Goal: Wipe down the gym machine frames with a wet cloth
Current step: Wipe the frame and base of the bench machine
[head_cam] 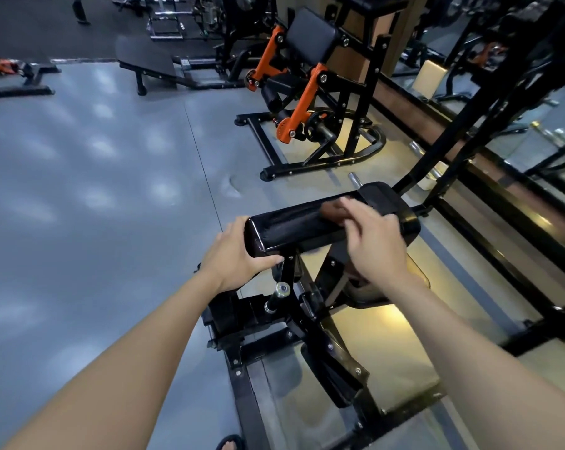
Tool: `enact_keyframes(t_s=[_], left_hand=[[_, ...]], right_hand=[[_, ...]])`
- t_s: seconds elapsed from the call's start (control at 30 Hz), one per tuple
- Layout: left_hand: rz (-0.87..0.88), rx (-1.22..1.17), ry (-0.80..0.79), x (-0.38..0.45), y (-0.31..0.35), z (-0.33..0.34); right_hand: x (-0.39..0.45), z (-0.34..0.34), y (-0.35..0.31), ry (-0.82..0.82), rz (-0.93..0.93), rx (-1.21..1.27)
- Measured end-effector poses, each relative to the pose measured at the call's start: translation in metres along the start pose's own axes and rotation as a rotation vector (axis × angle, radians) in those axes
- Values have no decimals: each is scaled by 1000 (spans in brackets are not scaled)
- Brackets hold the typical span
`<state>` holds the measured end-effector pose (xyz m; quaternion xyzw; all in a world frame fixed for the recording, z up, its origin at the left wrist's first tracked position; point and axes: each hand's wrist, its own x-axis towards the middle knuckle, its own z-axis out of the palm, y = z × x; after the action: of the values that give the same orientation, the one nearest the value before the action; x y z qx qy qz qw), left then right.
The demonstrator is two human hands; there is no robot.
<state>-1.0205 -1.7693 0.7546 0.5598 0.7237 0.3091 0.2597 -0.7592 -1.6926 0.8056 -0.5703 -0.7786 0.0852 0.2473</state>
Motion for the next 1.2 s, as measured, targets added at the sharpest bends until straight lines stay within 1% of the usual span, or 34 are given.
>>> enact_keyframes(t_s=[0.07, 0.1, 0.13, 0.23, 0.3, 0.33, 0.37, 0.47, 0.5, 0.53, 0.57, 0.7, 0.8, 0.87, 0.9, 0.93, 0.97, 1.03, 1.1, 1.13, 1.2], left_hand=[[-2, 13, 2, 0, 1, 0], [1, 22, 4, 0, 2, 0], [-1, 32, 8, 0, 3, 0], [-15, 61, -1, -1, 6, -1], [-10, 84, -8, -1, 6, -3], [4, 98, -12, -1, 5, -4], [17, 106, -13, -1, 5, -3], [22, 95, -23, 0, 4, -4], [20, 97, -25, 0, 4, -4], [19, 105, -29, 0, 4, -4], [17, 113, -34, 0, 5, -4], [10, 128, -41, -2, 10, -7], [10, 135, -69, -3, 13, -10], [12, 140, -79, -4, 13, -14], [12, 149, -93, -4, 12, -15], [9, 149, -116, -4, 12, -18], [3, 138, -143, -6, 12, -20], [6, 105, -159, -9, 13, -26], [52, 116, -125, -11, 18, -30], [93, 129, -100, -12, 24, -31], [188, 126, -63, -14, 40, -32]], right_hand=[[1, 2, -8, 60, 154, -12], [-4, 6, -25, 63, 166, -5], [-13, 13, -46, 51, 124, 8], [-50, 39, -98, -20, -166, -18], [-53, 41, -95, -38, -290, -92], [-48, 36, -83, -32, -282, -120], [-40, 31, -65, -18, -225, -140], [-15, 11, -21, 59, 100, -97], [-12, 10, -19, 77, 184, -70], [-11, 12, -27, 87, 218, -66], [-14, 16, -42, 83, 199, -75], [-45, 40, -99, -30, -58, -54], [-54, 35, -102, -97, -153, -13], [-53, 24, -87, -142, -162, -15], [-51, 20, -75, -138, -125, 1], [-50, 15, -65, -110, -42, 53], [-49, 7, -58, -74, 92, 169], [-49, -7, -59, -37, 416, 601], [-50, -19, -69, -103, 658, 1005], [-50, -25, -74, -143, 750, 1144], [-49, -32, -78, -222, 922, 1319]])
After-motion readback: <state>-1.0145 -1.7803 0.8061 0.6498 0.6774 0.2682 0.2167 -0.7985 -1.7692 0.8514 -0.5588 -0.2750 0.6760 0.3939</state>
